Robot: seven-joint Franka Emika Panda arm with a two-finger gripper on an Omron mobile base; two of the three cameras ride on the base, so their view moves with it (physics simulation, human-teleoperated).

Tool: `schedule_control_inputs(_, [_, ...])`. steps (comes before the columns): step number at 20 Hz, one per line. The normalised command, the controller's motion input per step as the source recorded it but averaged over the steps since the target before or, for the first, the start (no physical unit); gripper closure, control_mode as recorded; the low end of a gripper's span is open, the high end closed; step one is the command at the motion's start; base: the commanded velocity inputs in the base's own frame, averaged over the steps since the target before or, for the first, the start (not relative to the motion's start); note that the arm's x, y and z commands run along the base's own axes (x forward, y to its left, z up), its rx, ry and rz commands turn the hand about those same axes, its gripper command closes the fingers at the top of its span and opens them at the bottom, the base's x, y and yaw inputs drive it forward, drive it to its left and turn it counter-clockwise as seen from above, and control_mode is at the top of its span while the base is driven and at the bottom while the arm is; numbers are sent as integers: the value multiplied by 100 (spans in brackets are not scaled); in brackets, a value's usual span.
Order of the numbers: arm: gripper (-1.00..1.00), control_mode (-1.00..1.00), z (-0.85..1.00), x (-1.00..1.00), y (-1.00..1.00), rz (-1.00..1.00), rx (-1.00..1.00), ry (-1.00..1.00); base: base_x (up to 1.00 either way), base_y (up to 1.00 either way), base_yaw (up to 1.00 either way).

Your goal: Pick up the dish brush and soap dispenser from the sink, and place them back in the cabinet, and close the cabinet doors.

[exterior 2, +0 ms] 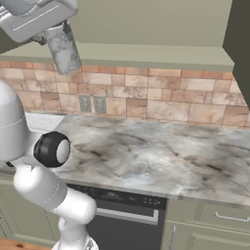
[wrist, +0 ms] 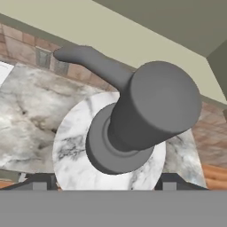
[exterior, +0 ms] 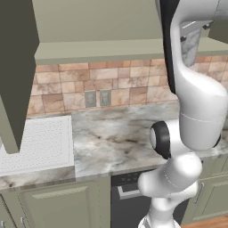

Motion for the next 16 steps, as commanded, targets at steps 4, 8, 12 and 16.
schedule_control_inputs(4, [100, -100, 11, 40, 0, 0, 0, 0, 0, 0, 0])
schedule_control_inputs(8, [100, -100, 7, 38, 0, 0, 0, 0, 0, 0, 0])
schedule_control_inputs(12, [100, -100, 1, 34, 0, 0, 0, 0, 0, 0, 0])
schedule_control_inputs(16, [100, -100, 0, 27, 0, 0, 0, 0, 0, 0, 0])
